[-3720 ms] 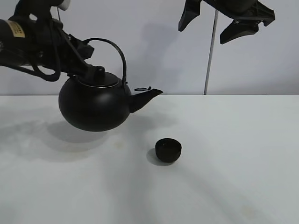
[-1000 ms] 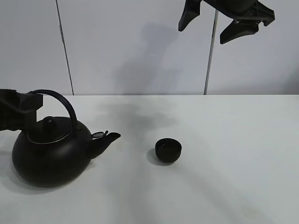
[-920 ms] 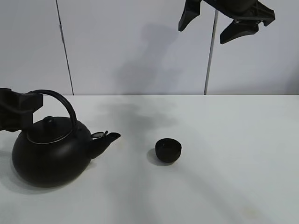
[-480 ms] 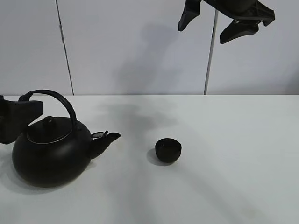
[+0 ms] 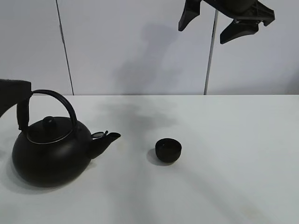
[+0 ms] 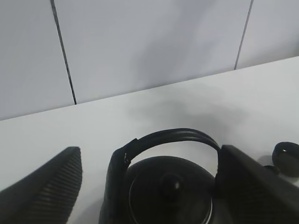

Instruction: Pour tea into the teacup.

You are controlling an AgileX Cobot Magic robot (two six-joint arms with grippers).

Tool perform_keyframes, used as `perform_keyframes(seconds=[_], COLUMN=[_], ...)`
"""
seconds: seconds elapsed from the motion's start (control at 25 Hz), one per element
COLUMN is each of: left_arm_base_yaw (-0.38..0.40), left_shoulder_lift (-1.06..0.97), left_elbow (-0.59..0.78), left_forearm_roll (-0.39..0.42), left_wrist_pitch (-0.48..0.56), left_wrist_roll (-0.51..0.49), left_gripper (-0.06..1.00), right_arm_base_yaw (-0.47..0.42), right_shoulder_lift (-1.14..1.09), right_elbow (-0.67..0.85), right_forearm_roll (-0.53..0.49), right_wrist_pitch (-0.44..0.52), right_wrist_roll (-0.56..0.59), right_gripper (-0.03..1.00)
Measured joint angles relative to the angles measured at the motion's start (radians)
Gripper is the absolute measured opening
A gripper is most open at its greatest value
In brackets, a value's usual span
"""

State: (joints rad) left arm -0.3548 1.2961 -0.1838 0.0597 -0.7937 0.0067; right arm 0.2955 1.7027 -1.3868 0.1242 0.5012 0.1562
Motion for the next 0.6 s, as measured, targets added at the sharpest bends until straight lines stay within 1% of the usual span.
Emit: perform_keyframes(seconds=[0.08, 0.12, 0.24, 0.28, 0.36, 0.4, 0.48, 0.56, 0.6], left_arm_base_yaw=[0.0, 0.0, -0.003, -0.008, -0.028, -0.046, -0.08, -0.1, -0.101], left_shoulder_lift=[-0.068, -0.102, -0.177, -0.189, -0.199, -0.198, -0.186, -0.168, -0.156], left_elbow=[-0.06, -0.094, -0.248, -0.299, -0.425, -0.485, -0.586, -0.674, -0.716], left_forearm_roll=[0.019, 0.04, 0.126, 0.147, 0.167, 0.169, 0.156, 0.099, 0.05], left_wrist_pitch=[0.157, 0.241, 0.575, 0.67, 0.893, 0.993, 1.148, 1.261, 1.309], left_wrist_roll=[-0.007, -0.025, -0.117, -0.159, -0.226, -0.237, -0.245, -0.231, -0.209], left_gripper=[0.58, 0.58, 0.58, 0.58, 0.58, 0.57, 0.57, 0.57, 0.57], right_arm_base_yaw=[0.0, 0.0, 0.0, 0.0, 0.0, 0.0, 0.0, 0.0, 0.0], right_shoulder_lift=[0.0, 0.0, 0.0, 0.0, 0.0, 0.0, 0.0, 0.0, 0.0], right_elbow=[0.0, 0.0, 0.0, 0.0, 0.0, 0.0, 0.0, 0.0, 0.0], right_forearm_roll=[0.0, 0.0, 0.0, 0.0, 0.0, 0.0, 0.0, 0.0, 0.0], right_wrist_pitch=[0.0, 0.0, 0.0, 0.0, 0.0, 0.0, 0.0, 0.0, 0.0], right_wrist_roll=[0.0, 0.0, 0.0, 0.0, 0.0, 0.0, 0.0, 0.0, 0.0], right_gripper=[0.62, 0.62, 0.62, 0.62, 0.62, 0.62, 0.62, 0.62, 0.62])
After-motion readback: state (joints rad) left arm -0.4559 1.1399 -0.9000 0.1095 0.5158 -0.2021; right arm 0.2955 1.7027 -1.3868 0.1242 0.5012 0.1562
